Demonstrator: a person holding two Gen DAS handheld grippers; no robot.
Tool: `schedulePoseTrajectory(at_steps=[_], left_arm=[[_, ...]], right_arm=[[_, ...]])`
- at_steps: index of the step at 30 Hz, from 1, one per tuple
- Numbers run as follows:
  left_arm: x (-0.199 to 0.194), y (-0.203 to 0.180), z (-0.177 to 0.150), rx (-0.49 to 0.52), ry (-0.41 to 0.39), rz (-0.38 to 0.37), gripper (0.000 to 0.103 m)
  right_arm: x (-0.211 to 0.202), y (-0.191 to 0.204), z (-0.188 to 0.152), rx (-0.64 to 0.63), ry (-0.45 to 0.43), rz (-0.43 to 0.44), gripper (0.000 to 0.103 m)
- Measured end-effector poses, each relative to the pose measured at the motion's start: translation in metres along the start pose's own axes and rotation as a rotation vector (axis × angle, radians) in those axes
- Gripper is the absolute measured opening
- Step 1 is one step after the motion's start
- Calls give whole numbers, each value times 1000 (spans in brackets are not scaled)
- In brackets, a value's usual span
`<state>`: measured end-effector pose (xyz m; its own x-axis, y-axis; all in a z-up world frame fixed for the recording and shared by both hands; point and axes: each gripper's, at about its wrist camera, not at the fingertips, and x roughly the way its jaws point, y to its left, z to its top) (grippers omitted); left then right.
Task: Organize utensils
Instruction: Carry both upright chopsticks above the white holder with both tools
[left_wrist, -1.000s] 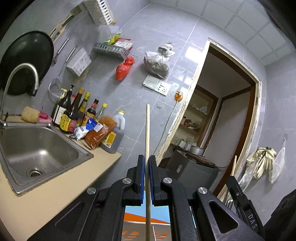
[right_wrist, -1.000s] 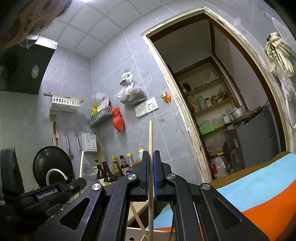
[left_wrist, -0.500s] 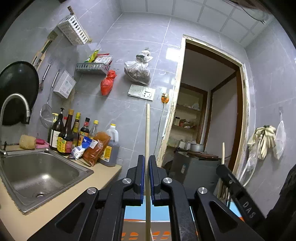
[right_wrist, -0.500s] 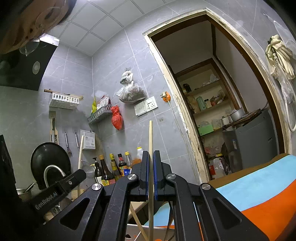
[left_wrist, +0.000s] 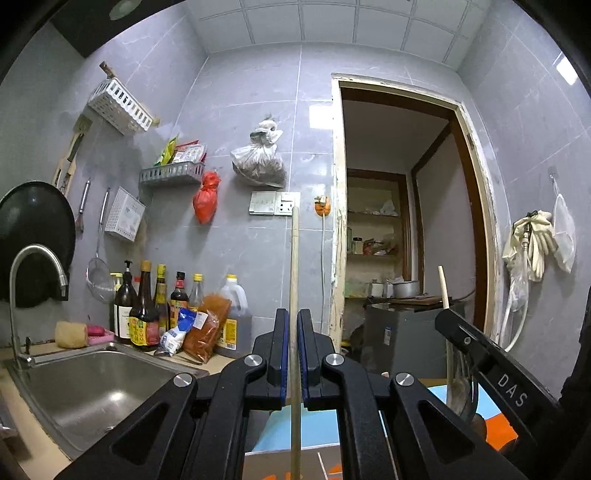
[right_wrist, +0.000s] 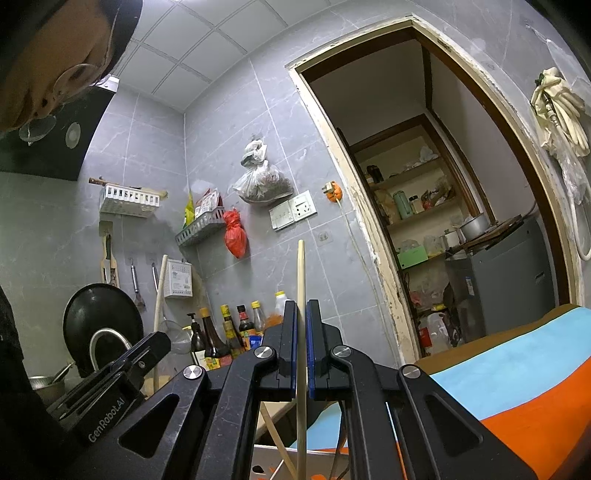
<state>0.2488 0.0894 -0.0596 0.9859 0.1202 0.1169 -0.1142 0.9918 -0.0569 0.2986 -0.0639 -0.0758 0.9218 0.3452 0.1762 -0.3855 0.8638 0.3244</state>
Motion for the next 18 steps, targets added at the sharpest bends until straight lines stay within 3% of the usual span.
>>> schedulePoseTrajectory(at_steps=[11,18], left_arm=[[-1,-3,-1,21,-58,10,5],[-1,0,-1,7,-48,-6,5]], right_arm=[[-2,0,-1,-21,-6,6,4],[0,1,-1,-26,1,7,4]])
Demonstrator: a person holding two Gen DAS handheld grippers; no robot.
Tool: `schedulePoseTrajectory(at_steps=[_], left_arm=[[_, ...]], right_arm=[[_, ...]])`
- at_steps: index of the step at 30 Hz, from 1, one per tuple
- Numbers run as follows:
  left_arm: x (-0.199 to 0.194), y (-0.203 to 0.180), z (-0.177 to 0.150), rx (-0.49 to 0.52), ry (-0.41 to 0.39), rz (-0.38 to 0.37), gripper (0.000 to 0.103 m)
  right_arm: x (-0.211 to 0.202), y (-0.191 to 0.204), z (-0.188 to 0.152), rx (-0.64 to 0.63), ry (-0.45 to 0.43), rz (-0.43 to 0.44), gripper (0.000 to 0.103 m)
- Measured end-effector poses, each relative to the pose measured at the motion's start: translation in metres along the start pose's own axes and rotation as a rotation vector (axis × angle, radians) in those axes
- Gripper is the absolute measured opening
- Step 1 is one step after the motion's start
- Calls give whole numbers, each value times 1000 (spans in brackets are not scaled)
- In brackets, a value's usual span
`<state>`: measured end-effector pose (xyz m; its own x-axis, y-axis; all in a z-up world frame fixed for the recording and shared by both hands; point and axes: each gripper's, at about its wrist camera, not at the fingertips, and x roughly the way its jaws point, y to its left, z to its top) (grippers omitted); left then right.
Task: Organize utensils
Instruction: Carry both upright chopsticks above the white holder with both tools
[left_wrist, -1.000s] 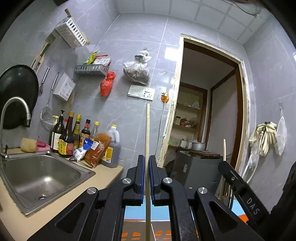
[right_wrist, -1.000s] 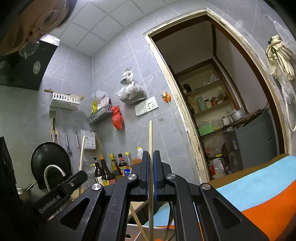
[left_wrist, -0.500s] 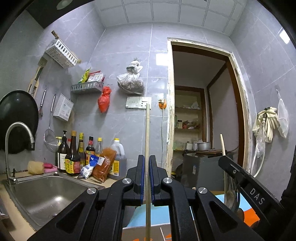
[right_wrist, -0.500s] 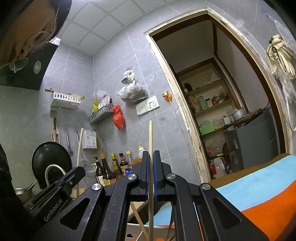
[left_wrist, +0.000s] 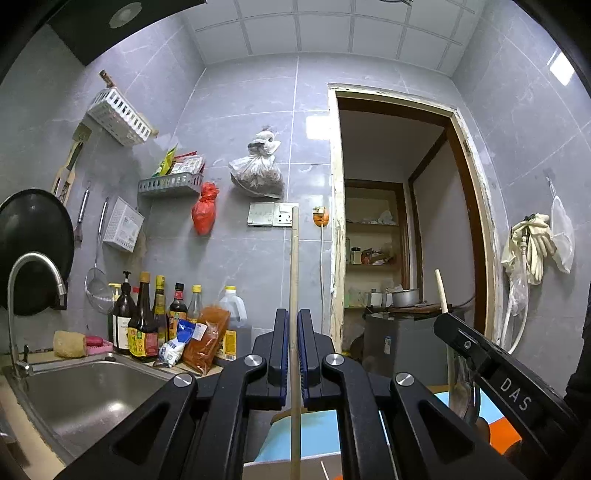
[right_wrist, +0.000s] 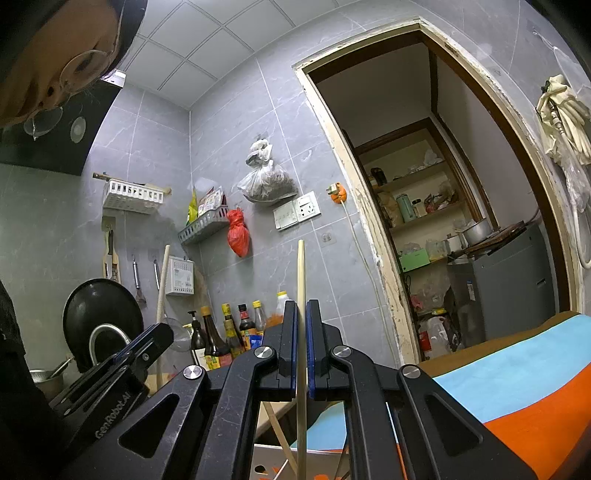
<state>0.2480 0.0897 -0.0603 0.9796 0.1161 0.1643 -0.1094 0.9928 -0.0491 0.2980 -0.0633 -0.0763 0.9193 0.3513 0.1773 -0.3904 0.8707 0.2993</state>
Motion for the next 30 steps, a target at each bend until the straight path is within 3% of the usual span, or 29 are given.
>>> schedulePoseTrajectory(at_steps=[19,30], left_arm=[[-13,12,-5,2,2,1,6],[-14,15,-8,16,62,-2,7]], right_arm=[[1,2,2,-12,15,0,4],[-1,2,-1,-19,41,8,4]])
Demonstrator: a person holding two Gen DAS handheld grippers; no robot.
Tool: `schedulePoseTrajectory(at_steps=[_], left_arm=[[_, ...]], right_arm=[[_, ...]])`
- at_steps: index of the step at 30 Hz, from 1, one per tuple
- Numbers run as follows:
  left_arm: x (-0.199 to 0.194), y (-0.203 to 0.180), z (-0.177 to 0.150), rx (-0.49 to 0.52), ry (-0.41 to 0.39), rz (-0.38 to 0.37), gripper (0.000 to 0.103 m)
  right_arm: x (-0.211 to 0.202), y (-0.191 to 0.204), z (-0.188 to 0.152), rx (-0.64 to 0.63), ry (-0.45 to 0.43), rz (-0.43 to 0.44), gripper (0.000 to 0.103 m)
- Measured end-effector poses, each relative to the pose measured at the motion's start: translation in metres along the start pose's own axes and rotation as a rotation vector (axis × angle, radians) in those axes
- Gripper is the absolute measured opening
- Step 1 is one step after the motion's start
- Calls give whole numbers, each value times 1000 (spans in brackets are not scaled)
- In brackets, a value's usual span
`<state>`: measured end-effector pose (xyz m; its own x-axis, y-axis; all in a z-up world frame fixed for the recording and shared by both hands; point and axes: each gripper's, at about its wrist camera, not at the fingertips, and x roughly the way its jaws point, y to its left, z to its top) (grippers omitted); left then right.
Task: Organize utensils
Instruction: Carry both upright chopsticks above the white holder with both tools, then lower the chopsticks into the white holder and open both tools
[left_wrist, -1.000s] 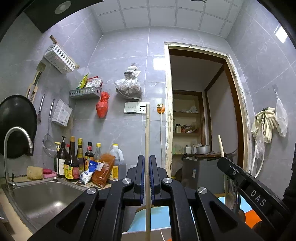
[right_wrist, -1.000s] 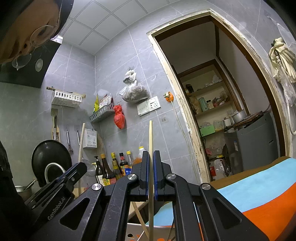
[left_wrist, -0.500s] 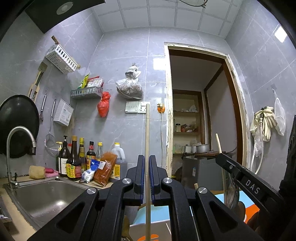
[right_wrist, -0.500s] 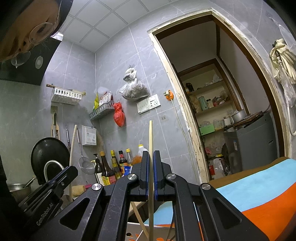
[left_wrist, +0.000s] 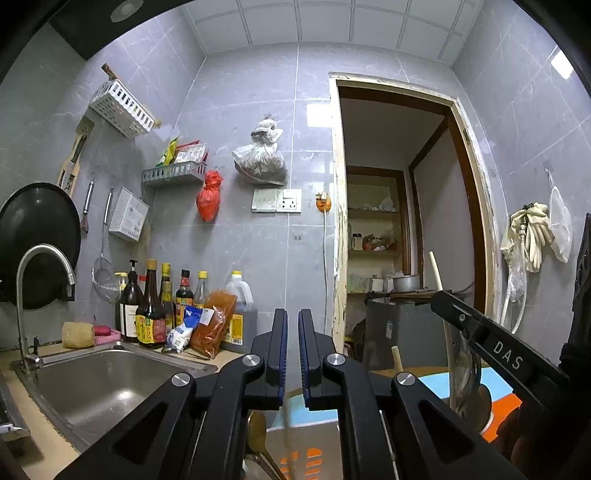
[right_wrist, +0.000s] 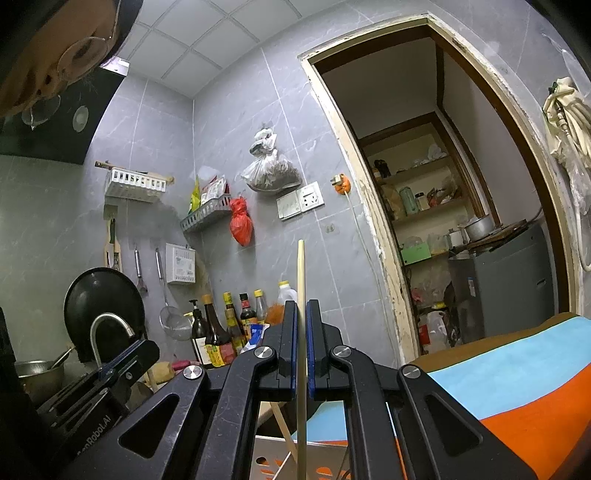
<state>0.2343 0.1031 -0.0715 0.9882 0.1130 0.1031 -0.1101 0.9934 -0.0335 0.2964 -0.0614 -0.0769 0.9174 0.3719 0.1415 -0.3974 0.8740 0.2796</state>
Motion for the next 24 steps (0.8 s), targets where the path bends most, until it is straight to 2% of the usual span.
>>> schedulePoseTrajectory(at_steps=[2,4,11,16,19,22,24], left_arm=[[0,1,1,-7,17,-3,15],[-2,4,3,-32,30,-8,35],[1,9,9,-55,97,-15,38],[2,13,12,-75,156,-19,47],[3,13,16,-79,183,-24,56],[5,12,19,-71,222,-35,57],[6,11,21,-69,253,-41,57]], right_arm=[[-2,-1,1,-2,2,2,4],[-1,1,1,-5,6,3,4],[-10,0,3,-10,45,1,4],[-16,0,9,-18,80,-3,5],[-19,0,14,-24,108,-11,9],[-22,0,19,-27,125,-24,15],[-23,-1,22,-24,140,-36,15]])
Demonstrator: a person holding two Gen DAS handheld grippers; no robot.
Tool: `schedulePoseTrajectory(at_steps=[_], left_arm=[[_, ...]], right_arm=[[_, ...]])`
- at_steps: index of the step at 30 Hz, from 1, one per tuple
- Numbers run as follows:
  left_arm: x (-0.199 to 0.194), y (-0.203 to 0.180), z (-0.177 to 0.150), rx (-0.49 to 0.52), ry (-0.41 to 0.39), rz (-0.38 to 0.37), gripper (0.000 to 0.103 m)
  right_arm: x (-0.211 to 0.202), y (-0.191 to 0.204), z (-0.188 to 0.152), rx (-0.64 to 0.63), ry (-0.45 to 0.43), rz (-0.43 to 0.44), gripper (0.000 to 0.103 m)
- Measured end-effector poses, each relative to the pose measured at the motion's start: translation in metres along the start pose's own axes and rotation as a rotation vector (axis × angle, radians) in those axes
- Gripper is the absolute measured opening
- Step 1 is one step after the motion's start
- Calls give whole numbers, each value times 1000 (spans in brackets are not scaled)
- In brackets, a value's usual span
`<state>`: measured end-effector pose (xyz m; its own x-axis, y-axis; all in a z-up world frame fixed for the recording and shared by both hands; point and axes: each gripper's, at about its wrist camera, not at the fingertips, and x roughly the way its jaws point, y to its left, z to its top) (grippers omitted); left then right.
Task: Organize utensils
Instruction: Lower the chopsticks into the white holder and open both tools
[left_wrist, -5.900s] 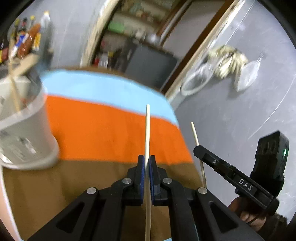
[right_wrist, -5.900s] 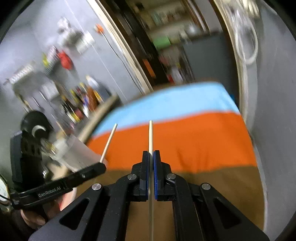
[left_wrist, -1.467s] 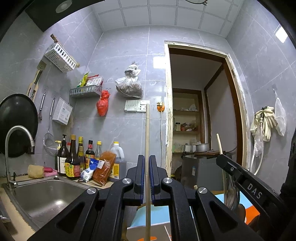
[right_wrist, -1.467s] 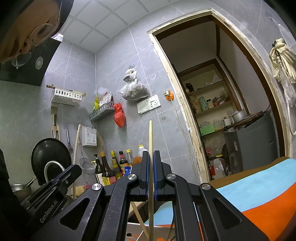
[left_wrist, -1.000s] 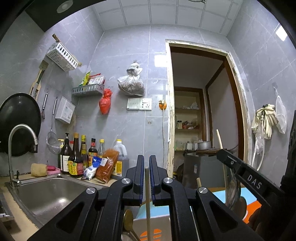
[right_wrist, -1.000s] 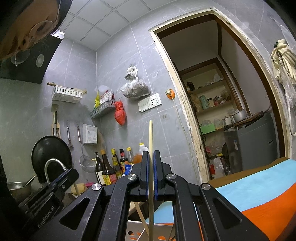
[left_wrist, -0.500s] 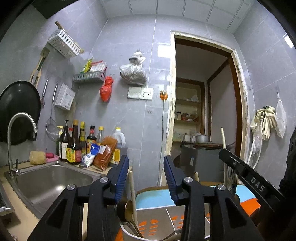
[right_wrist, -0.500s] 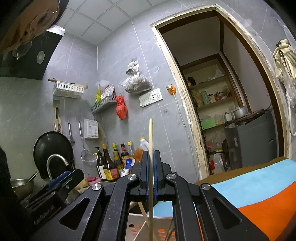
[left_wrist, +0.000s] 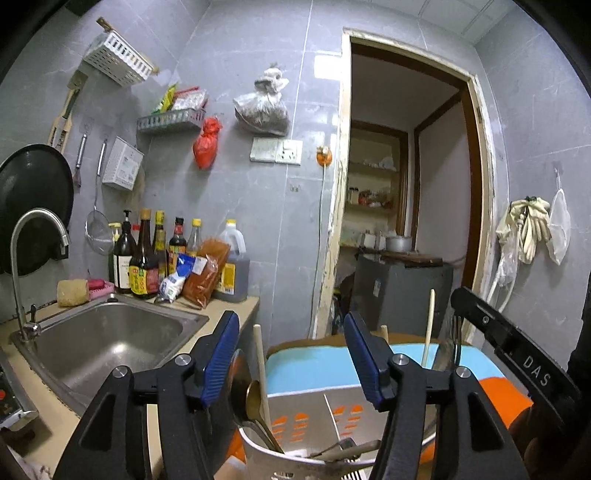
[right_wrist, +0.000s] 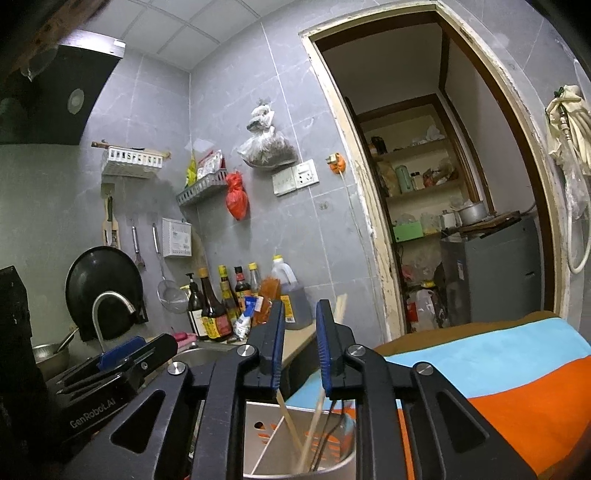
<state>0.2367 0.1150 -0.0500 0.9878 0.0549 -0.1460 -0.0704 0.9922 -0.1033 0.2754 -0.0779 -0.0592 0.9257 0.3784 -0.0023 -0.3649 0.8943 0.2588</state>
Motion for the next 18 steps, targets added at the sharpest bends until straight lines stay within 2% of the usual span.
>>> schedulePoseTrajectory(at_steps=[5,7,9,18], left_arm=[[-3,0,8,-7,48,-7,60],[-6,0,12,-13,59,-7,62],[-8,-1,15,-17,67,-11,65],[-23,-13,27,-20,132,-45,71]], right_arm=[[-10,1,11,-2,21,-33,17],[-15,2,17,-11,29,-43,26],[-20,3,21,-18,39,-52,29],[-45,2,40,-55,104,-80,31]])
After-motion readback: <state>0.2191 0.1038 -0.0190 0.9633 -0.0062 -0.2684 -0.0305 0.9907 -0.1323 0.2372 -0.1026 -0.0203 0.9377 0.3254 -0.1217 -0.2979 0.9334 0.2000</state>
